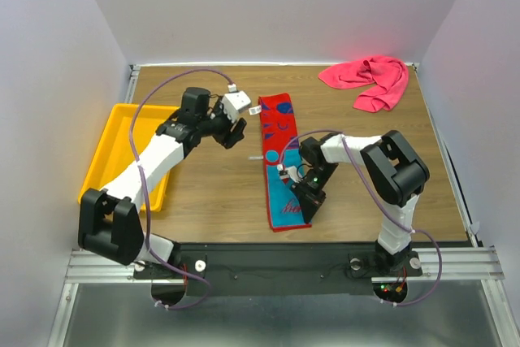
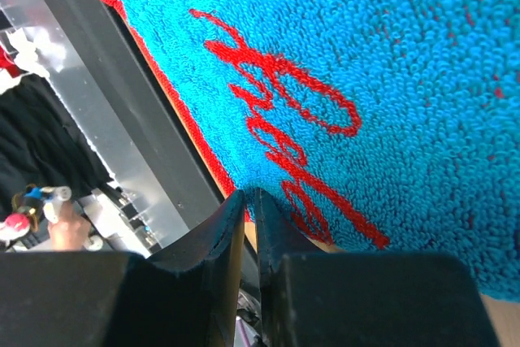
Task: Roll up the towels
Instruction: Fold the towel
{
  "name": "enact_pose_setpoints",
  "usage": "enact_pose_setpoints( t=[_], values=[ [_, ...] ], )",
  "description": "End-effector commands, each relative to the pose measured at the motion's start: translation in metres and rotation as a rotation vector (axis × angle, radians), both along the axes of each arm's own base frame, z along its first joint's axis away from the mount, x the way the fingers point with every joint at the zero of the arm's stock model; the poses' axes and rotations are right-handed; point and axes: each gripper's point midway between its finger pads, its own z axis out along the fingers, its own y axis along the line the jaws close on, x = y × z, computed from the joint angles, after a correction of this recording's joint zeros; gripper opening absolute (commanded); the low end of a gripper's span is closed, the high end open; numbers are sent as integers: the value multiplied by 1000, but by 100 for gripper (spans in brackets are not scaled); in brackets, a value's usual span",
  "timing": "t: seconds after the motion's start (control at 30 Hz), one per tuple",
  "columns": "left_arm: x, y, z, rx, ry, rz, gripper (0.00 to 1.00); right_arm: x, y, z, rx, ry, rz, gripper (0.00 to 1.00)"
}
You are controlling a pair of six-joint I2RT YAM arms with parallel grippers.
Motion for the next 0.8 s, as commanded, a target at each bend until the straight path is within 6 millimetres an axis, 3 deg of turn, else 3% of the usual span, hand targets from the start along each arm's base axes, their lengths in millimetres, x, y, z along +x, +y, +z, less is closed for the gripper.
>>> enact_pose_setpoints(
  t=[0.0,0.03,0.07,0.13,0.23,0.27,0.33,0.4,0.43,0.57,0.67,0.77],
  values=[
    [-39,-11,8,103,-102,-166,67,9,10,6,19,-25,-8,18],
    [-51,-13,6,135,-117,-204,67,8,15,16,53,-10,-14,19],
    [-80,-23,-10,181,-90,-295,67,12,24,31,87,-5,-30,21],
    [-108,-28,-7,233,-171,-409,68,19,40,63,203,-31,-46,26],
    [-154,-41,-26,282,-180,-562,69,35,55,103,315,-123,-77,37],
    [-163,-44,-37,293,-158,-579,69,47,56,110,330,-141,-122,45],
    [-190,-61,-50,294,-130,-656,69,65,56,124,374,-173,-183,47],
    [-208,-75,-63,302,-101,-682,68,84,48,125,374,-139,-279,48],
    [-226,-85,-75,344,-99,-733,68,105,35,128,404,-104,-365,53],
    [-245,-112,-97,396,-96,-758,65,157,-12,131,443,-75,-581,60],
    [-247,-132,-96,371,-106,-757,63,164,-21,135,446,-107,-602,68],
    [-253,-147,-103,369,-59,-762,56,162,-26,132,431,-128,-600,69]
  ],
)
